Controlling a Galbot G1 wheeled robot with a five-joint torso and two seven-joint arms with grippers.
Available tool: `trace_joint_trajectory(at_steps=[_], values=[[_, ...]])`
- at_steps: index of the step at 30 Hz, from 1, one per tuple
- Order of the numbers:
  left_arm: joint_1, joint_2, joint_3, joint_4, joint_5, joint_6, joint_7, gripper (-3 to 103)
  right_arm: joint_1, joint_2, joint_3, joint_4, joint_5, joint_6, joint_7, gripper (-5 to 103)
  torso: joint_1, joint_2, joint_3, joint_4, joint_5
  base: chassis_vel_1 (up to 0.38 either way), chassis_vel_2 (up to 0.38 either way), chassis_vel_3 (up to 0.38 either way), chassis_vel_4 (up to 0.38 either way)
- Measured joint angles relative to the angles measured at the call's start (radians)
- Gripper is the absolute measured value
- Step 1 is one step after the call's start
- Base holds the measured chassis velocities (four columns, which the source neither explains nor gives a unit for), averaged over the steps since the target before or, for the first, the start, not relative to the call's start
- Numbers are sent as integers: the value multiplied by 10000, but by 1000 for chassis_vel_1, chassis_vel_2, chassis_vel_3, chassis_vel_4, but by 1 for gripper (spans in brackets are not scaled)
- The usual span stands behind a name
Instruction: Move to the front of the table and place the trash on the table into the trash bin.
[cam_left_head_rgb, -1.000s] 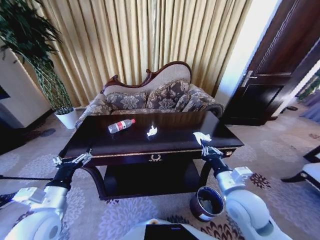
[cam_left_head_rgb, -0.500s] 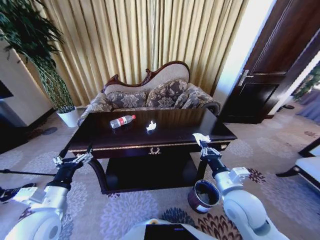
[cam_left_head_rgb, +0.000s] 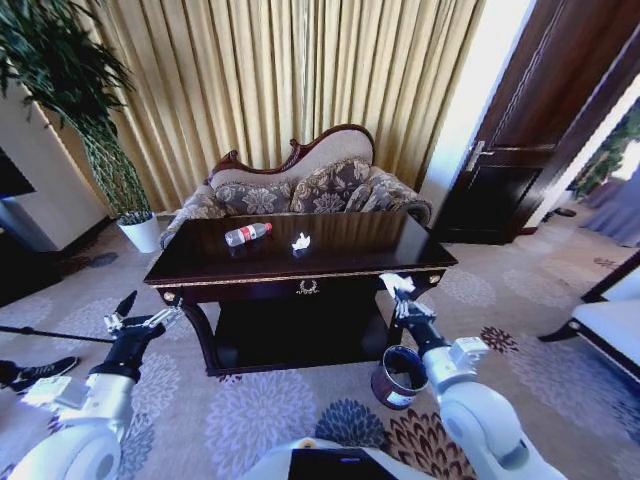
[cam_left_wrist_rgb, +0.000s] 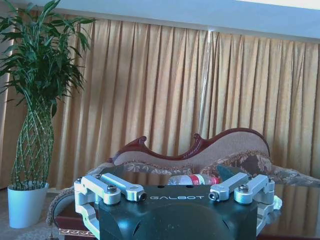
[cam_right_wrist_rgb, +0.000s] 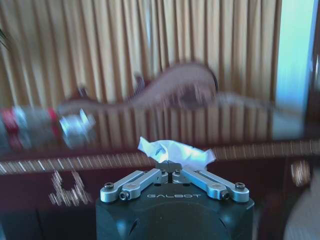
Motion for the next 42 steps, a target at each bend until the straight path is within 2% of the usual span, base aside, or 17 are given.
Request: trace_joint_trajectory(at_steps=[3, 4, 6, 7, 12, 13, 18, 21, 26, 29, 31, 33, 37, 39, 40, 41, 42], values=[[-9, 2, 4, 0, -4, -9, 11, 100, 518, -39, -114, -1723, 559, -110, -109, 0, 4, -2, 2, -1, 1, 0, 0, 0, 0], [-9, 2, 4, 0, -4, -9, 11, 100, 518, -39, -114, -1723, 559, -110, -109, 0, 4, -2, 2, -1, 1, 0, 0, 0, 0], [-17, 7, 23, 0, -2, -14, 19, 100, 1092, -38, -287, -3143, 605, -119, -222, 0, 3, -2, 1, -1, 2, 0, 0, 0, 0], [-17, 7, 23, 0, -2, -14, 19, 100, 1092, -38, -287, -3143, 605, -119, -222, 0, 3, -2, 1, -1, 2, 0, 0, 0, 0], [-86, 53, 51, -14, 18, -23, 42, 100, 2408, 18, -651, -5889, 518, 93, -272, 0, 1, -1, 0, -1, 0, 0, 0, 0, 0], [-86, 53, 51, -14, 18, -23, 42, 100, 2408, 18, -651, -5889, 518, 93, -272, 0, 1, -1, 0, -1, 0, 0, 0, 0, 0], [-106, 62, 64, -31, 20, -23, 44, 100, 3341, 100, -677, -8129, 163, 447, -277, 0, 2, -2, 0, 0, 1, 0, 0, 0, 0], [-85, 41, 65, -32, 24, -24, 50, 100, 3842, 181, -552, -9707, -398, 757, -269, 0, 2, -1, -1, -1, 1, 0, 0, 0, 0], [-92, 19, 67, -31, 33, -28, 77, 100, 4110, 339, -474, -10740, -847, 1020, -250, -3, 1, -1, -1, -3, -1, 0, 0, 0, 0], [-105, 23, 68, -31, 35, -29, 79, 100, 4155, 413, -479, -10814, -903, 1034, -232, 5, 1, -1, -1, -1, 1, 0, 0, 0, 0], [-110, 32, 68, -33, 37, -29, 82, 100, 4198, 463, -524, -10814, -973, 1035, -222, 15, 1, -1, -1, 0, -1, 0, 0, 0, 0], [-110, 32, 68, -34, 38, -29, 85, 100, 4207, 471, -533, -10814, -987, 1035, -221, 15, 1, 0, -1, -1, 0, 0, 0, 0, 0], [-76, -12, 67, -44, 43, -35, 101, 100, 4246, 498, -543, -10756, -1073, 1034, -212, 37, 1, 0, -1, -1, -1, 0, 0, 0, 0], [-74, -16, 66, -45, 43, -38, 103, 100, 4243, 498, -541, -10741, -1078, 1034, -211, 37, 1, 0, -1, -1, 0, 0, 0, 0, 0], [-71, -27, 60, -45, 44, -50, 105, 100, 4219, 489, -529, -10685, -1081, 1033, -210, 48, 1, 0, -1, 0, 0, 0, 0, 0, 0], [-71, -34, 57, -43, 44, -68, 107, 100, 4201, 481, -522, -10660, -1081, 1033, -210, 48, 1, 0, -1, -1, -1, 0, 0, 0, 0], [-71, -41, 56, -27, 48, -111, 111, 100, 4181, 472, -512, -10638, -1078, 1032, -209, 53, 0, 0, -1, -1, 0, 0, 0, 0, 0]])
